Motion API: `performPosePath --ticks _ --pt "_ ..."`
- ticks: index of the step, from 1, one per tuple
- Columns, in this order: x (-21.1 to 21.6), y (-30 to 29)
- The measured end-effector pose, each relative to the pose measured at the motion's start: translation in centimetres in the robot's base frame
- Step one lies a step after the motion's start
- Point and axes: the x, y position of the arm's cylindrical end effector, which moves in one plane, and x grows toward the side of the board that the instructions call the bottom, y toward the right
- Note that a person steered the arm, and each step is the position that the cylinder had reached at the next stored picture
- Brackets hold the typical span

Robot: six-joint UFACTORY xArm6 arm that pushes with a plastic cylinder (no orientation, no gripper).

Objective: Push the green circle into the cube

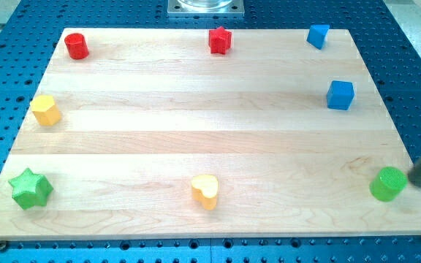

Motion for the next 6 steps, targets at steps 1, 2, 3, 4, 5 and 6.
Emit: performPosePath --ticks 1,2,3,4,5,6 --pt "3.0 -4.1" --pt "-0.9 -8.6" --pt "-6.0 -9.7" --pt "-4.6 -9.1" --pt "-4.5 -6.8" --pt "-7.8 -5.6"
